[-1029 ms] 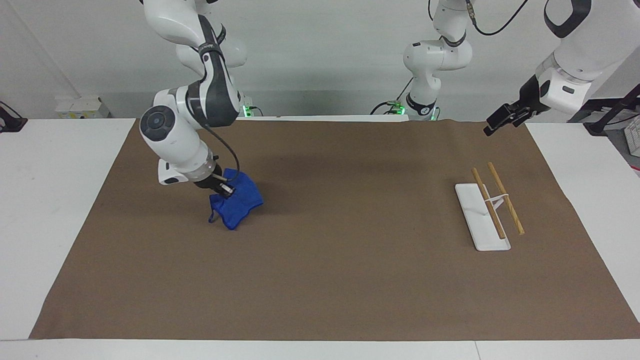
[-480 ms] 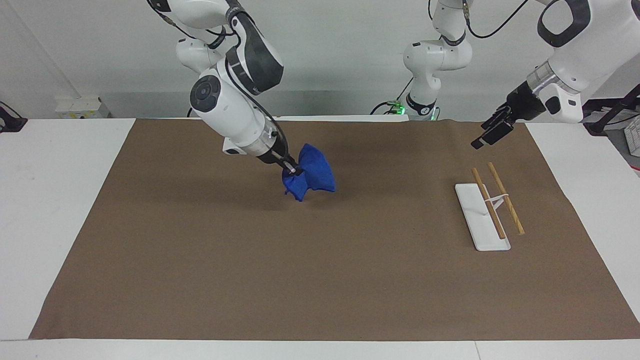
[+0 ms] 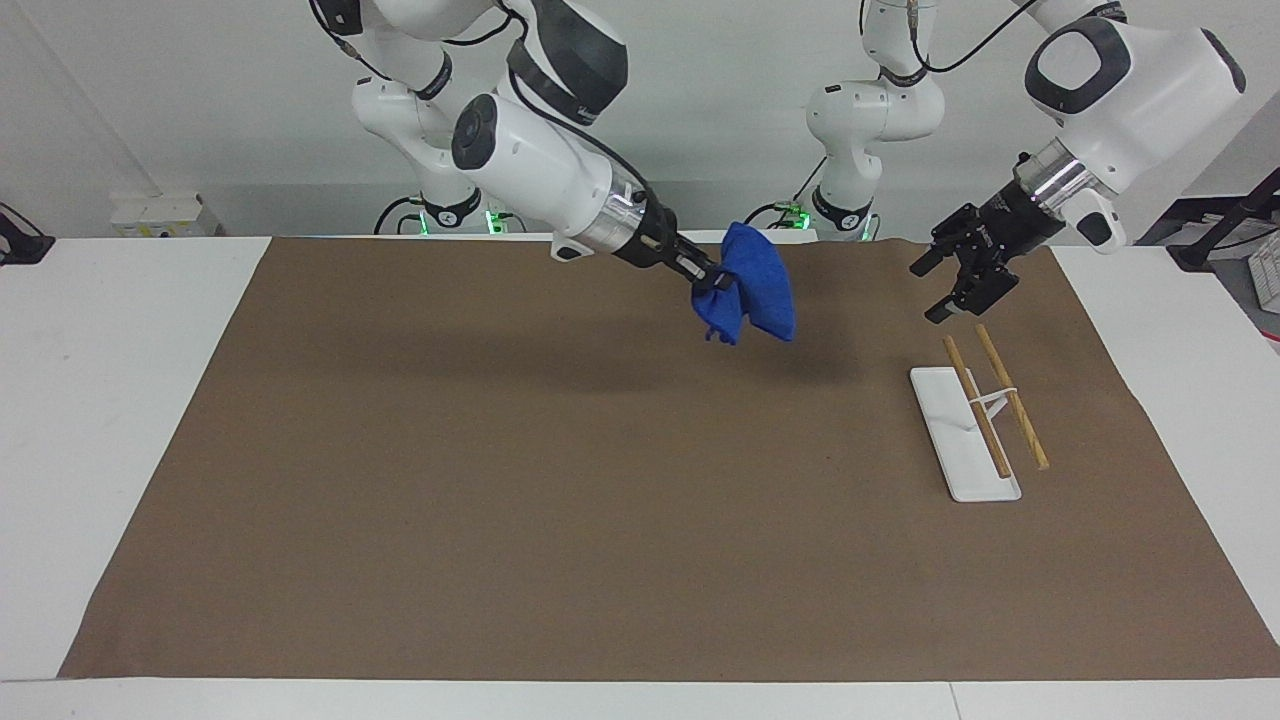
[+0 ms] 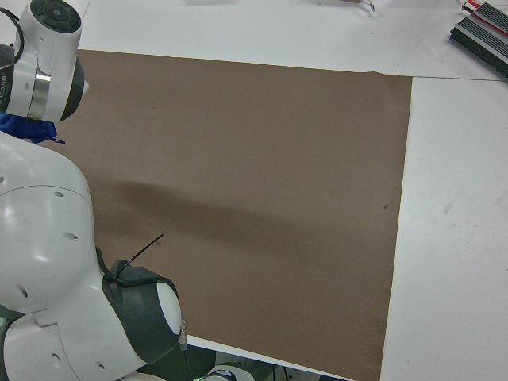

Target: Right arm passes towel to left arm to hang

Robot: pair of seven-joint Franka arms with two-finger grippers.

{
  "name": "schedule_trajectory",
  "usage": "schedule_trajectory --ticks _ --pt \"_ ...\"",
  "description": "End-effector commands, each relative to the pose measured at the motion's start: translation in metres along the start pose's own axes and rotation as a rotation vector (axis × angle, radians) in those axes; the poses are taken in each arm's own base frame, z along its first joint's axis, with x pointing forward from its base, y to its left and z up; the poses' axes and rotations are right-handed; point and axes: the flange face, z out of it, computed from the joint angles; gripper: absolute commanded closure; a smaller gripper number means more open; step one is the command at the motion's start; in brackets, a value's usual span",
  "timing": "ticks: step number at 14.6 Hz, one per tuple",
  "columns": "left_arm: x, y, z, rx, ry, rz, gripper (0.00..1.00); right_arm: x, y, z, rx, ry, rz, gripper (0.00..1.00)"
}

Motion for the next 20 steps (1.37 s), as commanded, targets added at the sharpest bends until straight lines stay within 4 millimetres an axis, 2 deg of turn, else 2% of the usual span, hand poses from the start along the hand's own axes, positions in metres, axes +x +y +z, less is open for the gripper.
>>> schedule_trajectory --ticks 1,5,7,11,13,18,19,20 --pt "-0.005 -0.011 0.007 -0.034 -0.020 -0.044 0.04 -0.022 -0.009 0.020 0.075 -0.059 -0.004 1.00" --pt "-0.014 -0.012 0.029 -0.009 -0.020 -0.032 0.10 -0.049 -0.004 0.043 0.097 -0.092 -0.026 1.00" --pt "-0.012 -0.010 0.030 -0.020 -0.026 -0.037 0.13 -0.062 -0.002 0.049 0.122 -0.104 -0.040 1.00" --pt "-0.014 -0.012 0.034 -0.014 -0.027 -0.038 0.23 -0.070 -0.002 0.057 0.153 -0.118 -0.040 1.00" --pt "-0.014 -0.012 0.034 -0.011 -0.028 -0.038 0.37 -0.074 -0.001 0.059 0.150 -0.122 -0.043 1.00" --pt "-0.013 -0.013 0.029 0.009 -0.037 -0.006 0.91 -0.074 0.000 0.060 0.149 -0.124 -0.043 1.00" --pt "-0.012 -0.014 0.029 0.023 -0.043 0.011 0.98 -0.074 0.000 0.060 0.149 -0.124 -0.043 1.00" --pt "-0.011 -0.015 0.028 0.027 -0.045 0.021 1.00 -0.074 0.000 0.060 0.149 -0.124 -0.043 1.00"
